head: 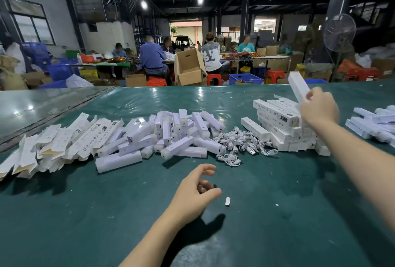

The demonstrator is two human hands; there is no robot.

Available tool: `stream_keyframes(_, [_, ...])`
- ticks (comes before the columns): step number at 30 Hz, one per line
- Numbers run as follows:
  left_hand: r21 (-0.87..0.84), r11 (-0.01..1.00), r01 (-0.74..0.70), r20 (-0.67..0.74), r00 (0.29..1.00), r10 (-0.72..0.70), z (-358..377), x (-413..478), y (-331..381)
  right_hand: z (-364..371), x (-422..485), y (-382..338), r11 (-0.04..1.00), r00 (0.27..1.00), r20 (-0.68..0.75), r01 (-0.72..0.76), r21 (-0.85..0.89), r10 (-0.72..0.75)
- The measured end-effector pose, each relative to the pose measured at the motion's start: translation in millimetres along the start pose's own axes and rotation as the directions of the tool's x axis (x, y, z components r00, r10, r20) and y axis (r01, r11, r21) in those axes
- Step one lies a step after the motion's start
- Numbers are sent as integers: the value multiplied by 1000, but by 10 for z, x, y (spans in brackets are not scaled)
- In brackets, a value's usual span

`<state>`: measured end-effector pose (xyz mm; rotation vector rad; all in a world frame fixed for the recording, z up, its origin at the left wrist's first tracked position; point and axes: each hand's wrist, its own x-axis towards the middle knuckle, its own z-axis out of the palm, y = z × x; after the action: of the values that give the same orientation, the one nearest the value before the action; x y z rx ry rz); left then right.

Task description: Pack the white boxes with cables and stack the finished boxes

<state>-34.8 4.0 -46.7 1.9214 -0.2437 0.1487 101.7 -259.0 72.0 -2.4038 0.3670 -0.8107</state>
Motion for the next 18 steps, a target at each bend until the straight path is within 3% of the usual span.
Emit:
stream_keyframes(3, [5,1000,26,0,1000,-26,-8,-7,9,39,14,129,987,973,223,-21,-157,56])
stream_keyframes(14, [19,999,27,0,1000,-27,-12,-6,18,220,-361,86,997,999,-5,53,54,-53])
stream_keyframes(18, [32,999,7,-12,1000,-7,-4,-5,15,510,-816,-81,975,983,90,143,170,-160])
